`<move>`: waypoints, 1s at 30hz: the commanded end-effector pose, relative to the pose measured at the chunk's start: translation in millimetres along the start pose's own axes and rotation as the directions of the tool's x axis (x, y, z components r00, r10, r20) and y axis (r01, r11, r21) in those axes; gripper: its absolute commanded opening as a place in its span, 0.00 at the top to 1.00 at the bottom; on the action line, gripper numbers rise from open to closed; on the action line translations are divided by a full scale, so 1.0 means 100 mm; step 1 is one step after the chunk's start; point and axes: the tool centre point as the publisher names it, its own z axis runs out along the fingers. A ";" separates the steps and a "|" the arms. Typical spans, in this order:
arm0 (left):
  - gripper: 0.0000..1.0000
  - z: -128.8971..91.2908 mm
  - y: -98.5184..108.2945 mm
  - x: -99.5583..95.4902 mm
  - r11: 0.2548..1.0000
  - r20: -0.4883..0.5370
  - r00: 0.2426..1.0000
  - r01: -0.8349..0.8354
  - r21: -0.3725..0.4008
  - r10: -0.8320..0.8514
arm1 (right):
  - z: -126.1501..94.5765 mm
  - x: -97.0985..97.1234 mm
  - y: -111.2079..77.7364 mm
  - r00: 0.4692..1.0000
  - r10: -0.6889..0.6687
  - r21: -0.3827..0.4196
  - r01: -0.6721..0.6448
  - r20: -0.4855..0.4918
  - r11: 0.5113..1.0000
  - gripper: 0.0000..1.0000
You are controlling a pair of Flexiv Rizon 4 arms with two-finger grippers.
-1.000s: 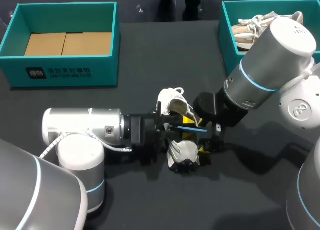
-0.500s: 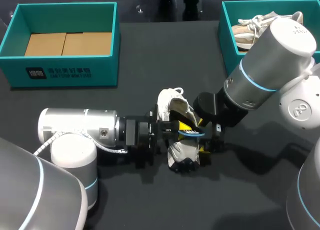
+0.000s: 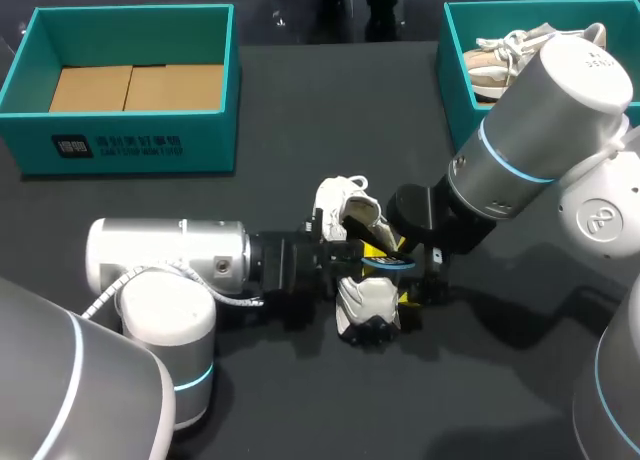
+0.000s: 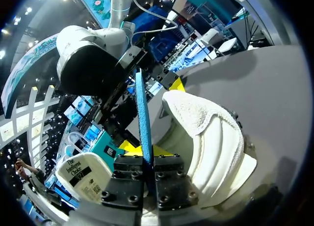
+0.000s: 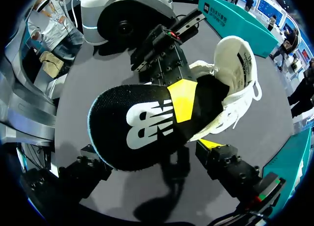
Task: Take the shoe out of the shoebox, open the shoe tongue, remove and reinsert the insole, then place the shoe into the shoebox
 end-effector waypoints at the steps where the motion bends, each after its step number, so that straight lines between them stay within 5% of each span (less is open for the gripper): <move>1: 1.00 0.04 0.07 0.00 1.000 -0.006 1.000 0.004 -0.007 -0.004 | 0.01 0.01 0.00 1.000 0.000 0.000 0.000 0.003 1.000 0.00; 4: 1.00 -0.01 0.02 0.00 1.000 -0.001 1.000 0.010 0.009 -0.010 | 0.01 0.01 0.00 1.000 0.000 0.000 0.000 0.003 1.000 0.00; 5: 0.85 -0.03 -0.01 -0.01 1.000 0.001 1.000 0.012 0.019 -0.012 | 0.01 0.01 0.00 1.000 0.000 0.000 0.000 0.003 1.000 0.00; 7: 0.73 -0.06 -0.07 -0.02 0.999 0.006 1.000 0.008 0.035 -0.008 | 0.01 0.01 0.00 1.000 0.000 0.000 0.000 0.003 1.000 0.00; 11: 0.67 -0.12 -0.21 -0.04 0.997 0.015 1.000 0.004 0.082 -0.005 | 0.01 0.01 0.00 1.000 0.000 0.000 0.000 0.003 1.000 0.00; 15: 0.71 -0.16 -0.37 -0.07 0.992 0.022 1.000 -0.004 0.127 0.001 | 0.01 0.01 0.00 1.000 0.000 0.000 0.000 0.003 1.000 0.00; 20: 1.00 -0.15 -0.45 -0.08 0.989 0.016 1.000 -0.009 0.148 0.007 | 0.01 0.01 0.00 1.000 0.000 0.000 0.000 0.003 1.000 0.00; 30: 1.00 -0.06 -0.22 0.09 0.993 -0.048 0.995 -0.078 0.086 0.082 | 0.01 0.01 0.00 1.000 0.000 0.000 0.000 0.003 1.000 0.00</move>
